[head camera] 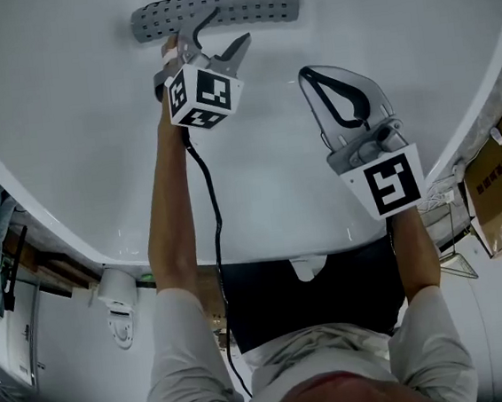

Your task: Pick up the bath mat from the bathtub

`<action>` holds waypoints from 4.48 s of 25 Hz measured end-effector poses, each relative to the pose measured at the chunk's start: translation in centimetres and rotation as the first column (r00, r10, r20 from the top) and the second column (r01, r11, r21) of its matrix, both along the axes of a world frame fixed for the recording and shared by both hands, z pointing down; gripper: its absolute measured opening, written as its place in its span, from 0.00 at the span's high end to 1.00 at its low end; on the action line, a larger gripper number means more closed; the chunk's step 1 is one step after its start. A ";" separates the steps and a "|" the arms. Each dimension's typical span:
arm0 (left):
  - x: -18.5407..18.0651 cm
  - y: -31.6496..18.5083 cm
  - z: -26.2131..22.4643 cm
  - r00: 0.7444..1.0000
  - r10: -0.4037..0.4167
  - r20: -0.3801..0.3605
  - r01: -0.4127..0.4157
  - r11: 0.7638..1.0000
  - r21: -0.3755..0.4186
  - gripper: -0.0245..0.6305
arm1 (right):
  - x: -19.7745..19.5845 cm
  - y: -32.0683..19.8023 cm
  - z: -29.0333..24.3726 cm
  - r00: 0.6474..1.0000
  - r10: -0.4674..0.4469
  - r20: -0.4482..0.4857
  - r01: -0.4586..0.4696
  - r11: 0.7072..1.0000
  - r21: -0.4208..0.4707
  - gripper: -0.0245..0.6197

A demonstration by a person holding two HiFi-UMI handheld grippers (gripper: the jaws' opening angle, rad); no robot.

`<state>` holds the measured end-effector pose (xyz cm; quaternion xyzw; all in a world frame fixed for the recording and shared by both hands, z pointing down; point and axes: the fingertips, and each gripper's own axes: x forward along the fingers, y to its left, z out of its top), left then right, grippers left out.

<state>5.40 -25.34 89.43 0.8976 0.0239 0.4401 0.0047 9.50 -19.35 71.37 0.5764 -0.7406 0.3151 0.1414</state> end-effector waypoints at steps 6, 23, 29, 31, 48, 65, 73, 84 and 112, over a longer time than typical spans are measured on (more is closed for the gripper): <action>-0.9 0.1 3.8 0.997 0.059 0.057 -0.060 0.998 0.010 0.45 | -1.1 0.0 2.8 0.999 -0.022 -0.032 0.021 0.999 -0.039 0.96; -1.6 -0.9 10.4 0.971 0.169 0.168 -0.187 0.978 0.097 0.21 | -2.7 -1.3 4.9 0.998 -0.056 -0.002 0.056 0.995 -0.077 0.96; -1.4 -1.2 13.1 0.956 0.211 0.203 -0.236 0.965 0.110 0.18 | -2.1 -1.6 6.1 0.999 -0.042 0.009 0.042 0.995 -0.090 0.96; -1.2 -1.3 13.7 0.954 0.214 0.212 -0.240 0.965 0.108 0.18 | -1.9 -1.7 6.5 0.999 -0.041 0.013 0.042 0.995 -0.095 0.96; -2.0 -1.8 16.7 0.909 0.239 0.342 -0.317 0.928 0.195 0.18 | -1.7 -2.1 6.8 0.998 -0.046 0.033 0.049 0.993 -0.105 0.96; -2.5 -1.3 15.3 0.903 0.220 0.369 -0.310 0.928 0.206 0.50 | -1.4 -2.3 6.7 0.999 -0.047 0.024 0.049 0.993 -0.111 0.96; -3.2 0.7 12.5 0.928 0.163 0.335 -0.236 0.953 0.191 0.57 | -1.5 -0.9 4.9 0.999 -0.041 0.015 0.042 0.994 -0.100 0.96; -3.4 0.7 8.4 0.959 0.035 0.282 -0.098 0.972 0.212 0.63 | -2.2 -0.7 2.4 0.999 -0.052 0.014 0.052 0.997 -0.064 0.96; -4.6 2.5 -13.0 0.971 -0.206 0.123 0.163 0.942 0.295 0.65 | -4.0 2.2 -14.5 0.992 -0.110 -0.059 0.116 0.988 0.105 0.96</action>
